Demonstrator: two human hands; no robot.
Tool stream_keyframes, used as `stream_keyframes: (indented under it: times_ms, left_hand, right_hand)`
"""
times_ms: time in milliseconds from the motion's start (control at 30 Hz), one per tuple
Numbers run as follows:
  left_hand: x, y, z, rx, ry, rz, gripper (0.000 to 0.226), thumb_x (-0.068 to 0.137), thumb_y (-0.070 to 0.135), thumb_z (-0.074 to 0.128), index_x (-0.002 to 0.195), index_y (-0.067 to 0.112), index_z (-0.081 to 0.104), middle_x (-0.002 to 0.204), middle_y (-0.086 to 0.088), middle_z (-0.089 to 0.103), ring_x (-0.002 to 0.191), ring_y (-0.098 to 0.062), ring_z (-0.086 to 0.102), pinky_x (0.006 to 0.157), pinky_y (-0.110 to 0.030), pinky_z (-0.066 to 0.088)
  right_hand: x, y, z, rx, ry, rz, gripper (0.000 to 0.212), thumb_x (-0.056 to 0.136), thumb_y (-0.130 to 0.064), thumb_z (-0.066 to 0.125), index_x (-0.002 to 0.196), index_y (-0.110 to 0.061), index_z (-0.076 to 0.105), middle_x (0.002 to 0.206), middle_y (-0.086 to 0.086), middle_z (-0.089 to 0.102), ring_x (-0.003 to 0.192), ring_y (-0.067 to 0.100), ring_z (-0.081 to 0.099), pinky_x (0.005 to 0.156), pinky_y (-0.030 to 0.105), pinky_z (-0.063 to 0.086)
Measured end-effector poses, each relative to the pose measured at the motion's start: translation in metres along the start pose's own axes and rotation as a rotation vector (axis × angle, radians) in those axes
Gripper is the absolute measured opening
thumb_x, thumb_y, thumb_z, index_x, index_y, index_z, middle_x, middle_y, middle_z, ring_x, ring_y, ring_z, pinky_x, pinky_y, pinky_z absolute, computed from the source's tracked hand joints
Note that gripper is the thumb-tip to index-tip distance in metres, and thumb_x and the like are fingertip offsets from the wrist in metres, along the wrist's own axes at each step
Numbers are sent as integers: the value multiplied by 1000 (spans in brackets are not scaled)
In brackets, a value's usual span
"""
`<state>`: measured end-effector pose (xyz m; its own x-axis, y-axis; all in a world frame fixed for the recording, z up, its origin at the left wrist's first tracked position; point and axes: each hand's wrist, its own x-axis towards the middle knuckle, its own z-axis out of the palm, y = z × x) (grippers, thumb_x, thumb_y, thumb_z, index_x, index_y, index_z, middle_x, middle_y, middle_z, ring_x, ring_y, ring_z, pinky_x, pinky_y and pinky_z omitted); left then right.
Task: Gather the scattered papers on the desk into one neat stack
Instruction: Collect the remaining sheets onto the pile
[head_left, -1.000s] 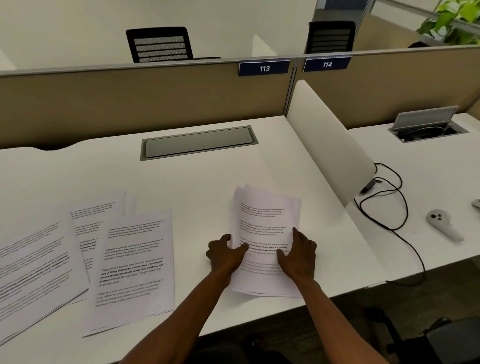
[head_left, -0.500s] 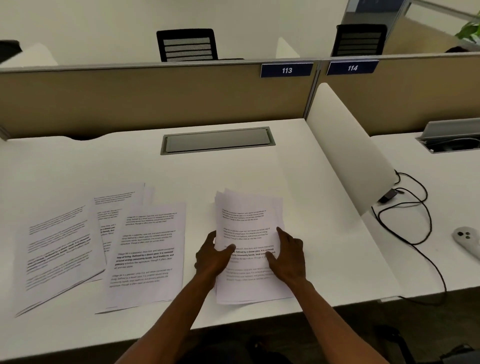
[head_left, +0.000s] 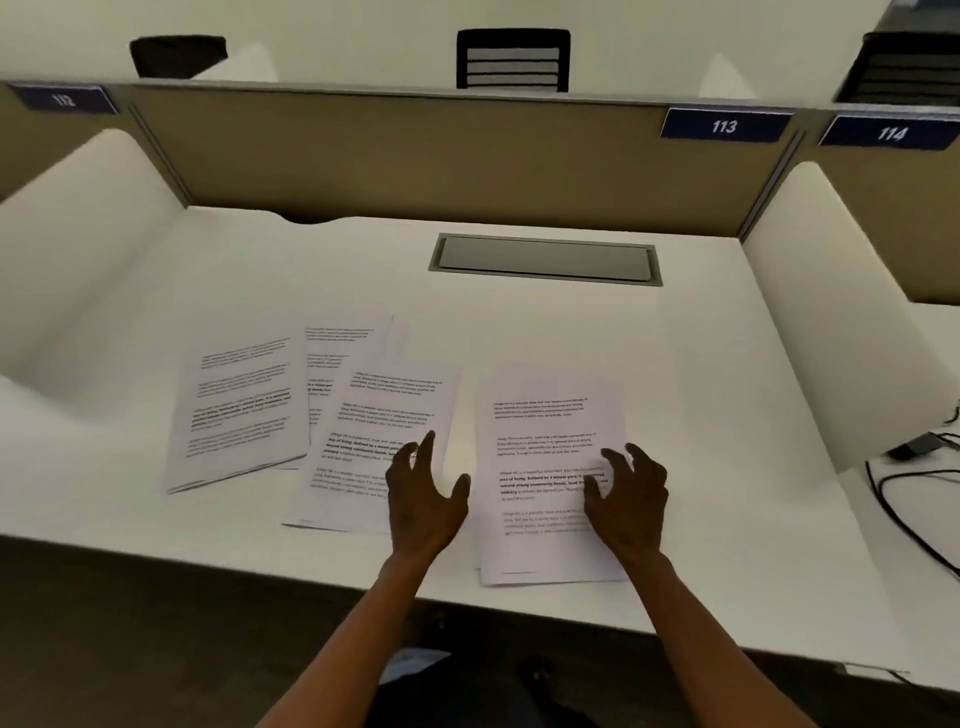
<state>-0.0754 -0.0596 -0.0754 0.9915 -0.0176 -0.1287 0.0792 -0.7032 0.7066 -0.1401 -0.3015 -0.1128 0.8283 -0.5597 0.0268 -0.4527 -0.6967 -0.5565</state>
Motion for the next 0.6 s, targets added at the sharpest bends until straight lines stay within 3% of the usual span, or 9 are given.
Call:
stream_keyframes:
  times_ms: [167, 300, 367, 467, 600]
  left_hand:
    - [12, -58, -33, 249, 172, -112, 79, 84, 47, 67, 150, 18, 34, 156, -21, 25, 147, -39, 14, 120, -52, 19]
    - [30, -86, -58, 306, 175, -275, 81, 85, 53, 61, 151, 18, 29, 155, -25, 24, 145, -43, 18, 117, -55, 21]
    - [36, -95, -66, 325, 127, -330, 84, 83, 50, 64, 151, 18, 26, 152, -23, 29, 140, -43, 26, 113, -55, 28]
    - [41, -98, -71, 330, 94, -322, 86, 79, 46, 68, 149, 18, 27, 145, -19, 37, 131, -39, 35, 105, -52, 35]
    - [50, -96, -74, 117, 98, -355, 84, 80, 46, 70, 149, 20, 29, 139, -17, 48, 128, -37, 45, 106, -53, 36]
  right_hand:
    - [-18, -41, 17, 135, -25, -158, 42, 82, -28, 70, 123, -20, 63, 135, 5, 54, 126, 25, 46, 105, 41, 41]
    - [-33, -94, 38, 240, -180, -318, 40, 84, -37, 67, 122, -25, 62, 118, -5, 65, 99, 9, 60, 90, 31, 51]
    - [-40, -120, 51, 158, -310, -441, 46, 85, -43, 63, 128, -26, 59, 125, -5, 62, 109, 11, 57, 96, 29, 47]
    - [-46, -149, 72, -111, -550, -566, 60, 88, -49, 55, 142, -25, 45, 148, -2, 45, 135, 16, 39, 110, 32, 34]
    - [-49, -159, 84, -264, -612, -597, 63, 87, -46, 57, 143, -22, 45, 156, -1, 34, 141, 20, 28, 113, 36, 30]
